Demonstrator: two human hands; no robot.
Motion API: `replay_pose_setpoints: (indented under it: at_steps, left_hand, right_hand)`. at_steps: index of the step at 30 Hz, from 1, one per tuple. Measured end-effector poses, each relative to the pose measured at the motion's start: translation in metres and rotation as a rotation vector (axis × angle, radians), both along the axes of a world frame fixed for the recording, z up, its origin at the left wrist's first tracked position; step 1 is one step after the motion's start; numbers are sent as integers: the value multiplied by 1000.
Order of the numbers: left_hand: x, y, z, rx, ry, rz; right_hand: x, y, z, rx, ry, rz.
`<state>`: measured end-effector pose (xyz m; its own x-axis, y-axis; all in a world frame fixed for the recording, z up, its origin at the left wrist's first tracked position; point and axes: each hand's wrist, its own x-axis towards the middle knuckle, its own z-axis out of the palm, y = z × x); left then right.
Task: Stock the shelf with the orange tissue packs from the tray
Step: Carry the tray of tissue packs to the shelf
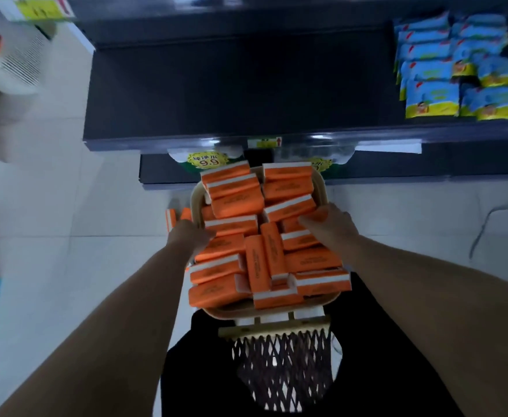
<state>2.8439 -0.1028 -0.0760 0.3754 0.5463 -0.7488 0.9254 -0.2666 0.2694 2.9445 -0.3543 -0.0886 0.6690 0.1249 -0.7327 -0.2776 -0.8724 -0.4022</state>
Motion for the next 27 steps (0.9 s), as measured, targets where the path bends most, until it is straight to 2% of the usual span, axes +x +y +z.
replay_pose_setpoints:
  at_steps: [11,16,23,27]
  left_hand:
    - [49,-27,-118,-122,1,-68]
    - [72,-20,-166,-157,32,-104]
    - [88,-20,-200,-49,32,-207]
    - [83,-28,-206,53,30,-295]
  right_hand:
    - [31,-31,-112,-64,-14,-145]
    - [49,-28,-171,-68,-91,-186]
    - [55,-23,-233,-37,-234,-301]
    - [51,-29,-258,-25,-323,-277]
